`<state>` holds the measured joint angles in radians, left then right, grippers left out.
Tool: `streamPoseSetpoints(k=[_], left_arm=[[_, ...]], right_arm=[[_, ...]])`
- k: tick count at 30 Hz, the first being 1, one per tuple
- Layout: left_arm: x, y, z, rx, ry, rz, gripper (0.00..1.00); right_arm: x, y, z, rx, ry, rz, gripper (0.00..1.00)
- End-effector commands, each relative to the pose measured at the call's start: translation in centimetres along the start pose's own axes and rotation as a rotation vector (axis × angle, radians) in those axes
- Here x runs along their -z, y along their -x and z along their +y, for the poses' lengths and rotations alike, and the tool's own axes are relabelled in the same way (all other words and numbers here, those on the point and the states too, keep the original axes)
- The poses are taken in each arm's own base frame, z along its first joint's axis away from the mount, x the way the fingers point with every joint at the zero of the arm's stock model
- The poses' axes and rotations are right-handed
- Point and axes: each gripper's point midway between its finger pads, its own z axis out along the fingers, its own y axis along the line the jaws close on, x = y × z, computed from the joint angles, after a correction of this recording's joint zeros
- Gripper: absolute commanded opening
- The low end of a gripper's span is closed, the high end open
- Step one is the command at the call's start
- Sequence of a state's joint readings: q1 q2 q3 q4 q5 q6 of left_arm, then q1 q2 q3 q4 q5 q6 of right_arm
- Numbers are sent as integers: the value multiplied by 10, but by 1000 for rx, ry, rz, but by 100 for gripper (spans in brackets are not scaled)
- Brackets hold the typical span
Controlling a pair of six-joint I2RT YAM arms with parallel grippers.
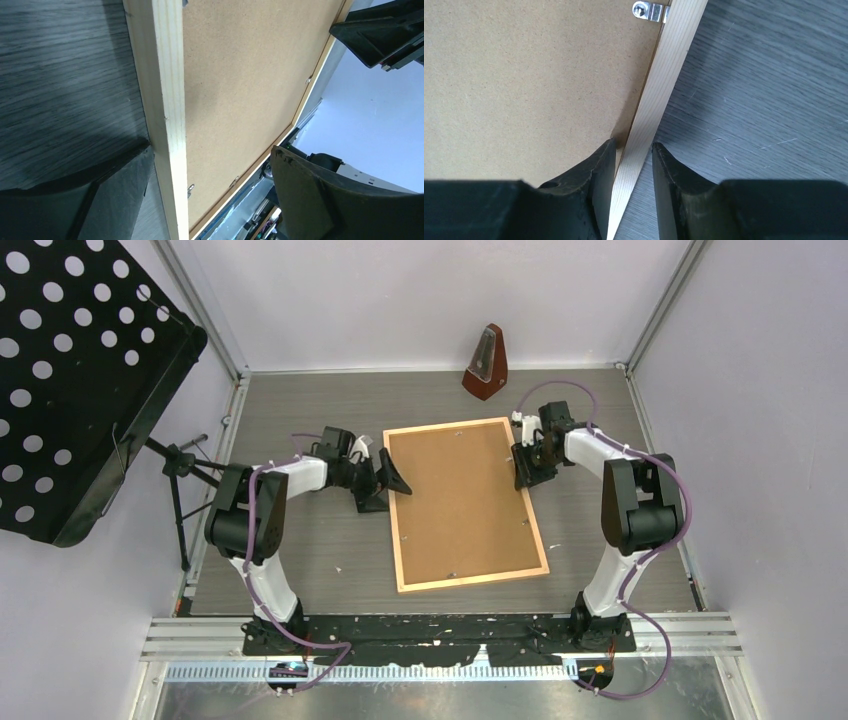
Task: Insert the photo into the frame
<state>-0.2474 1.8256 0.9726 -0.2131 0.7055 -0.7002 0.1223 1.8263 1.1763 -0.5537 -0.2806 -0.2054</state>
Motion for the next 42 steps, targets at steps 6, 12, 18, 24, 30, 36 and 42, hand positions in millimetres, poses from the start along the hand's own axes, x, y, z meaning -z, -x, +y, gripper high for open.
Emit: streamPoseSetpoints(k=[6, 12, 18, 24, 30, 36, 42], left_arm=[[7, -10, 44, -5, 226, -1, 100], [29, 5, 15, -88, 206, -47, 100], [51, 29, -9, -199, 217, -109, 100], [67, 42, -16, -274, 217, -76, 99], [98, 62, -7, -430, 339, -68, 99], [119, 64, -3, -569, 410, -117, 100], [135, 69, 4, -613, 494, -174, 100]], right_arm=[[5, 25, -4, 8, 1, -62, 24], [6, 39, -12, 60, 4, -73, 6], [2, 56, -21, 241, 26, -49, 6], [-7, 57, -37, 405, 27, 45, 6], [-9, 64, -44, 506, 42, 84, 6], [-10, 59, -45, 547, 47, 100, 6], [-14, 42, -49, 603, 39, 129, 6]])
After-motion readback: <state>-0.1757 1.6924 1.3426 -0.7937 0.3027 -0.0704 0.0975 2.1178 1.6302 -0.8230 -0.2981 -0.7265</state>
